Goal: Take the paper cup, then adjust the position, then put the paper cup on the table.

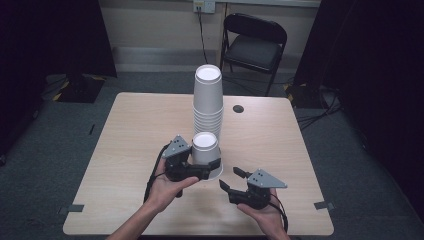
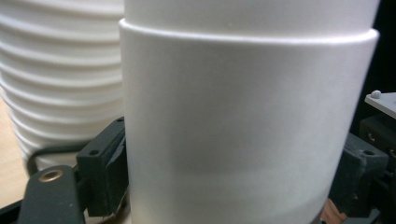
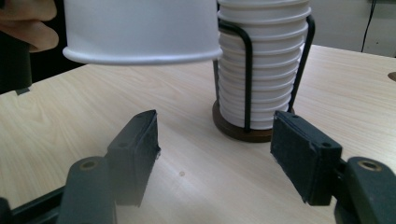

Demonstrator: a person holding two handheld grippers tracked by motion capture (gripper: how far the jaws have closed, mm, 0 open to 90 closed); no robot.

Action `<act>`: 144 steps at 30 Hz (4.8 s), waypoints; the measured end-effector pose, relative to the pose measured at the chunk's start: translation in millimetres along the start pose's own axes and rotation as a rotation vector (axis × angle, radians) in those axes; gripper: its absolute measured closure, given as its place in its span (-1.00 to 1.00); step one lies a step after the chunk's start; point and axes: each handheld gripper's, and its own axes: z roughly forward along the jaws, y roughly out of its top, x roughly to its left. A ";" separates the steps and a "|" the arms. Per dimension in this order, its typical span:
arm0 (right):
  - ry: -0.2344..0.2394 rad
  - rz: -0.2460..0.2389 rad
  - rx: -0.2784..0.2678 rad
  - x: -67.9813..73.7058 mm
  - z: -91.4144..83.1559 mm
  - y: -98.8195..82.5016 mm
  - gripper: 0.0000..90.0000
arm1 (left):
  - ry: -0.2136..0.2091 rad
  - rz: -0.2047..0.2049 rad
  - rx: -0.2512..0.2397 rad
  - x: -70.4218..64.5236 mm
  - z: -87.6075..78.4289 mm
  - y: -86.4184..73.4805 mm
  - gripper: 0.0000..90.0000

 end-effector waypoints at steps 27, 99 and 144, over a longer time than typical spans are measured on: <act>0.008 -0.076 -0.092 15.7 5.2 -2.4 -0.11 | -0.106 -0.307 0.062 5.5 9.3 -21.8 -0.63; -0.024 -0.126 -0.048 11.5 0.5 -1.5 0.89 | -0.156 -0.425 -0.013 29.0 16.1 -34.9 -0.67; -0.037 0.036 0.275 -23.0 -15.7 6.9 0.91 | -0.059 0.342 0.126 31.6 3.2 -23.5 -0.65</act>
